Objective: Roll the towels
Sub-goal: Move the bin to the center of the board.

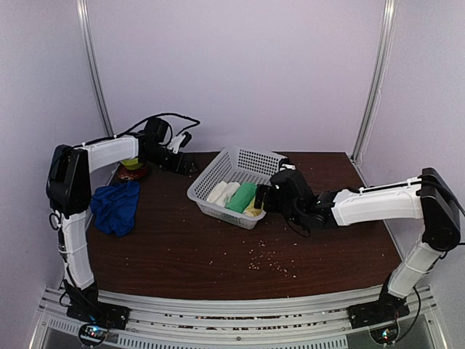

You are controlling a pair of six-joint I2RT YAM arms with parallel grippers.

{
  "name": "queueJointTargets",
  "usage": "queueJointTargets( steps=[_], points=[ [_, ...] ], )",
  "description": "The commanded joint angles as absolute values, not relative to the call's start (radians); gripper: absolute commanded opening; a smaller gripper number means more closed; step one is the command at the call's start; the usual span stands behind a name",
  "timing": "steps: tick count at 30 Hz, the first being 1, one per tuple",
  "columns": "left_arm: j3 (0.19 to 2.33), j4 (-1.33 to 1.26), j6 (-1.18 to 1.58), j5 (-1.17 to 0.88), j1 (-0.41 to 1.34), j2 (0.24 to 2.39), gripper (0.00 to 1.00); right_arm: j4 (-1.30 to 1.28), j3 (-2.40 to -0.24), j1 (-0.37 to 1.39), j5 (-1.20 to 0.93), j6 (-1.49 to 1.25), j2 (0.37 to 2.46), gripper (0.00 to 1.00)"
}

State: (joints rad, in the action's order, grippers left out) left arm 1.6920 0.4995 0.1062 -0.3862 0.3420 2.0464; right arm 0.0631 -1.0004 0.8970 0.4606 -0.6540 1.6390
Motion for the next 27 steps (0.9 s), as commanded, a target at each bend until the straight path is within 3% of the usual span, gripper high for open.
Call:
queueJointTargets(
  steps=[1,11,27],
  points=[
    [1.678,0.429,0.105,-0.617,0.351,2.080,0.98,0.022,-0.956,0.909,0.512,-0.645,1.540,1.00],
    [1.675,0.411,0.114,-0.690,0.405,2.139,0.98,-0.055,-0.895,0.931,0.607,-0.623,1.385,1.00],
    [1.843,0.437,0.154,-0.736,0.591,2.280,0.98,-0.117,-0.928,0.932,0.670,-0.586,1.372,1.00]
  ],
)
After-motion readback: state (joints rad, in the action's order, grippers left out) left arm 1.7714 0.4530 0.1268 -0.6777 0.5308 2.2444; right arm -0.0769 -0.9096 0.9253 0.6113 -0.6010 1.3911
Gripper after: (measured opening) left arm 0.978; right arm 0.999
